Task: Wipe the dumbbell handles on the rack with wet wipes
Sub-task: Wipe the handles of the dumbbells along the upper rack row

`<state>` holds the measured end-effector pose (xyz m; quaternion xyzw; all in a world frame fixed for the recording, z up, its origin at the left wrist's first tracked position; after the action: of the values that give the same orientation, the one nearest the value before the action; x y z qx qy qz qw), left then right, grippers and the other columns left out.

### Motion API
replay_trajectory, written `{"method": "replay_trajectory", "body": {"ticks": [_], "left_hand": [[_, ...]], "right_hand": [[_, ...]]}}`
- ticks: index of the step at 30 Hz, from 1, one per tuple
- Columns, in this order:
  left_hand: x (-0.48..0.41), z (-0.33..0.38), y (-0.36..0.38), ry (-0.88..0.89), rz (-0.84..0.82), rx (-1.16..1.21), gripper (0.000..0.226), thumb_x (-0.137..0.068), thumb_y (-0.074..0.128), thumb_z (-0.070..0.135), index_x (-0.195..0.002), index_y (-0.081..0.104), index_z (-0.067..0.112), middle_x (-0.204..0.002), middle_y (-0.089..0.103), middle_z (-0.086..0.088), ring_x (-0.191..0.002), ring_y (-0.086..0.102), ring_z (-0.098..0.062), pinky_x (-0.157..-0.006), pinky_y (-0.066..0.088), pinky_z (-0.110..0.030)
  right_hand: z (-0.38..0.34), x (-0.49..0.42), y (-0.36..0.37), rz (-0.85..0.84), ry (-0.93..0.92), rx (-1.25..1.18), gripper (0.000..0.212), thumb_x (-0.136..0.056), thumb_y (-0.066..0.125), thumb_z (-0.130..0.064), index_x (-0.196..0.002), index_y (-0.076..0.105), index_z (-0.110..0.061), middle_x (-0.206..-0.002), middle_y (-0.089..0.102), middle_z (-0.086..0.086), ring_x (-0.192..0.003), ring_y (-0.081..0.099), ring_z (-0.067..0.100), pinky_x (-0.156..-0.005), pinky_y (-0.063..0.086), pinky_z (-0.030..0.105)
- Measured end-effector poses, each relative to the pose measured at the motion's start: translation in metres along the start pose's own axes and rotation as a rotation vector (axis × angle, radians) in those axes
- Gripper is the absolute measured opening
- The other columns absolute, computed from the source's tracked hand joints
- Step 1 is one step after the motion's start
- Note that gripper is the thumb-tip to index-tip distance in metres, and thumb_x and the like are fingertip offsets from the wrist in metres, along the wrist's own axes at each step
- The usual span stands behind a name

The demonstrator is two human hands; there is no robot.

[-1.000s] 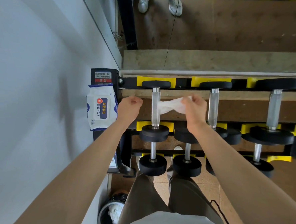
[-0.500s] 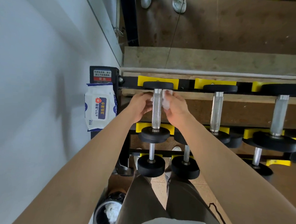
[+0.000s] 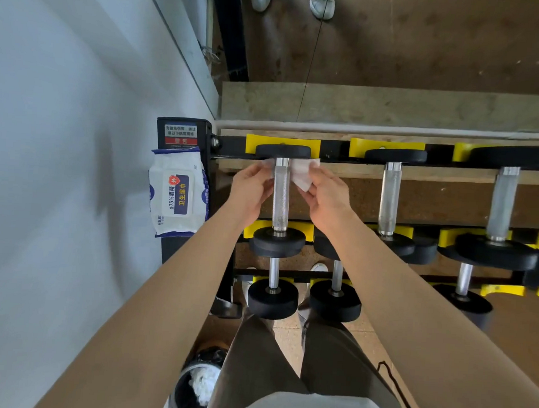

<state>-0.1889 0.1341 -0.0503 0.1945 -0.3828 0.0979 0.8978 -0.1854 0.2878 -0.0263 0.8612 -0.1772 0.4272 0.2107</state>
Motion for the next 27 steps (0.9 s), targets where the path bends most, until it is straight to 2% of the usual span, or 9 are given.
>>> {"method": "replay_trajectory", "body": {"ticks": [3, 7, 11, 12, 15, 17, 21, 25, 27], "left_hand": [[0.0, -0.003, 0.006, -0.013, 0.032, -0.013, 0.019, -0.104, 0.055, 0.015, -0.114, 0.07, 0.009, -0.099, 0.074, -0.007, -0.093, 0.069, -0.022, -0.093, 0.056, -0.039], [0.006, 0.007, -0.006, 0.108, 0.157, -0.013, 0.013, -0.101, 0.06, 0.014, -0.101, 0.073, 0.011, -0.099, 0.074, -0.005, -0.097, 0.071, -0.02, -0.09, 0.059, -0.034], [0.017, 0.008, -0.019, 0.272, 0.259, -0.066, 0.016, -0.101, 0.06, 0.014, -0.091, 0.073, 0.015, -0.09, 0.073, 0.002, -0.092, 0.069, -0.013, -0.091, 0.059, -0.033], [0.019, 0.006, -0.018, 0.306, 0.269, -0.114, 0.015, -0.1, 0.061, 0.016, -0.092, 0.074, 0.014, -0.087, 0.073, 0.003, -0.089, 0.068, -0.012, -0.09, 0.059, -0.033], [0.017, 0.003, -0.007, 0.349, 0.27, -0.241, 0.015, -0.099, 0.063, 0.018, -0.099, 0.075, 0.009, -0.085, 0.072, 0.002, -0.083, 0.065, -0.01, -0.085, 0.057, -0.031], [0.012, -0.001, 0.0, 0.267, 0.245, -0.214, 0.014, -0.1, 0.062, 0.015, -0.098, 0.074, 0.01, -0.085, 0.072, -0.002, -0.083, 0.066, -0.014, -0.087, 0.058, -0.037], [0.009, -0.013, -0.006, 0.136, 0.163, -0.179, 0.012, -0.102, 0.059, 0.012, -0.101, 0.071, 0.007, -0.1, 0.074, -0.014, -0.093, 0.07, -0.025, -0.092, 0.059, -0.04], [0.024, -0.012, -0.036, 0.188, 0.233, -0.153, 0.011, -0.1, 0.062, 0.01, -0.106, 0.07, 0.006, -0.104, 0.073, -0.011, -0.096, 0.072, -0.019, -0.081, 0.06, -0.025], [0.029, -0.013, -0.047, 0.212, 0.261, -0.151, 0.018, -0.099, 0.063, 0.01, -0.114, 0.069, 0.002, -0.108, 0.073, -0.011, -0.097, 0.072, -0.018, -0.079, 0.059, -0.024]], "right_hand": [[-0.001, 0.003, -0.004, 0.07, -0.082, -0.002, 0.006, -0.096, 0.064, -0.014, -0.098, 0.064, -0.02, -0.104, 0.07, 0.004, -0.103, 0.069, 0.02, -0.098, 0.055, 0.037], [0.005, -0.003, 0.008, 0.103, -0.135, 0.171, 0.015, -0.098, 0.063, -0.019, -0.11, 0.069, -0.017, -0.113, 0.071, 0.004, -0.11, 0.066, 0.02, -0.104, 0.05, 0.042], [0.012, -0.004, 0.026, -0.005, -0.201, 0.338, 0.018, -0.1, 0.057, -0.015, -0.103, 0.075, -0.009, -0.08, 0.07, -0.006, -0.072, 0.062, 0.006, -0.075, 0.05, 0.028], [0.011, -0.004, 0.026, -0.004, -0.209, 0.362, 0.019, -0.101, 0.057, -0.014, -0.102, 0.074, -0.007, -0.078, 0.069, -0.005, -0.071, 0.062, 0.007, -0.074, 0.049, 0.028], [0.002, -0.006, 0.017, 0.038, -0.239, 0.406, 0.018, -0.1, 0.057, -0.017, -0.107, 0.073, -0.012, -0.097, 0.073, 0.0, -0.097, 0.068, 0.015, -0.094, 0.053, 0.038], [-0.003, -0.003, 0.004, 0.094, -0.284, 0.411, 0.019, -0.101, 0.056, -0.019, -0.113, 0.071, -0.016, -0.103, 0.071, -0.002, -0.107, 0.065, 0.019, -0.101, 0.052, 0.044], [0.005, 0.001, -0.011, 0.119, -0.319, 0.426, 0.021, -0.101, 0.056, -0.017, -0.116, 0.07, -0.013, -0.101, 0.069, -0.005, -0.108, 0.065, 0.02, -0.101, 0.053, 0.045], [0.02, -0.003, 0.002, 0.065, -0.243, 0.476, 0.026, -0.1, 0.058, -0.014, -0.124, 0.067, -0.008, -0.112, 0.069, 0.001, -0.102, 0.065, 0.017, -0.104, 0.05, 0.042], [0.024, -0.006, 0.007, 0.037, -0.199, 0.506, 0.027, -0.1, 0.057, -0.014, -0.124, 0.067, -0.007, -0.112, 0.069, 0.003, -0.1, 0.065, 0.017, -0.106, 0.048, 0.041]]}}
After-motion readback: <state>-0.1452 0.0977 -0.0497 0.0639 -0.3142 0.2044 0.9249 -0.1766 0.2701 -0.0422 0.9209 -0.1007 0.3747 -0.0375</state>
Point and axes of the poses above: each hand's wrist, its own x-axis away from the middle knuckle, its own y-axis out of the palm, z = x × y, the point moved 4 cm from there along -x, towards the middle knuckle
